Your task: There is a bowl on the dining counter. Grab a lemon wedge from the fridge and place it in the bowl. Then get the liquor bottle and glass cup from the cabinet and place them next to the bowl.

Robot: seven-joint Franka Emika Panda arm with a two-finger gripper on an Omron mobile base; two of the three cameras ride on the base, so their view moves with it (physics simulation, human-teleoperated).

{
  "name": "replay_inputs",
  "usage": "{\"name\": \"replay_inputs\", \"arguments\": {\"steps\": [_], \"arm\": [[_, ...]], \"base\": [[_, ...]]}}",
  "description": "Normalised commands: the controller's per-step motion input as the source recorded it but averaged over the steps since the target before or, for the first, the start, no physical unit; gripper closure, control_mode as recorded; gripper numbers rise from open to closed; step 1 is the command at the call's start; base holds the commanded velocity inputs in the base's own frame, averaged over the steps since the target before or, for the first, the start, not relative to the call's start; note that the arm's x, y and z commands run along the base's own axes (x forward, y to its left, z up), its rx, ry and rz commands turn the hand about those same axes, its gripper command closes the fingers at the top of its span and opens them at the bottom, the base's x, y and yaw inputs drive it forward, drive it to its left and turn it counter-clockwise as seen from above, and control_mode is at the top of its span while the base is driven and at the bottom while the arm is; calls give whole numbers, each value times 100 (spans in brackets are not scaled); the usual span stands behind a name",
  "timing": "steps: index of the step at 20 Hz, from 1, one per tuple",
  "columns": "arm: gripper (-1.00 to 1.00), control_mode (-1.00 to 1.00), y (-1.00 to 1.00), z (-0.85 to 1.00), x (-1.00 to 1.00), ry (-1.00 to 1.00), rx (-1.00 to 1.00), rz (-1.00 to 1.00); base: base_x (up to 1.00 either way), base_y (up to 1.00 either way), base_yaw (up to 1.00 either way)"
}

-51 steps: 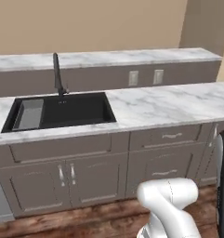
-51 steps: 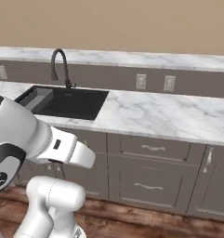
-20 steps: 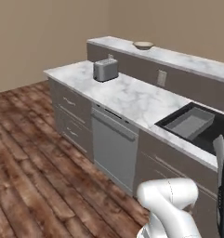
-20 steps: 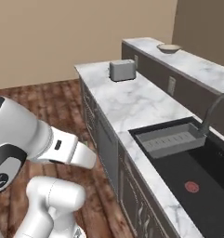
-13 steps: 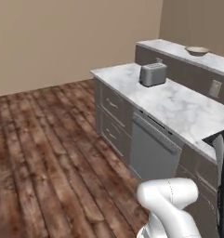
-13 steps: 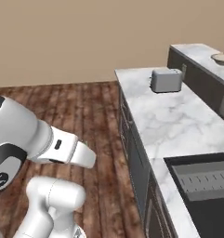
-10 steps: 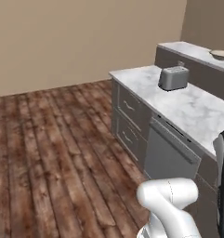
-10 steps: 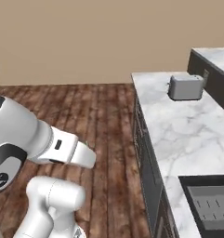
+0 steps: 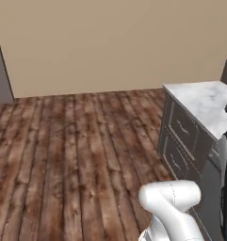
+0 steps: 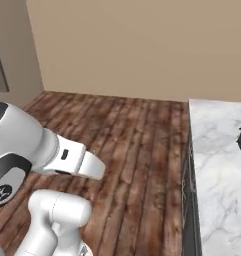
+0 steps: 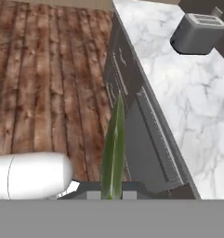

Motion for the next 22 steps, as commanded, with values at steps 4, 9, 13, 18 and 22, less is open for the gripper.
{"name": "replay_inputs", "arguments": {"steps": [4,9,13,18,22], "arm": [[100,100,0,0,0,0,0,0],[100,100,0,0,0,0,0,0],[100,100,0,0,0,0,0,0],[100,100,0,0,0,0,0,0],[100,100,0,0,0,0,0,0]], "base": [[100,0,35],[100,0,31],[100,-1,27],[100,-3,18],[100,-1,8]]}}
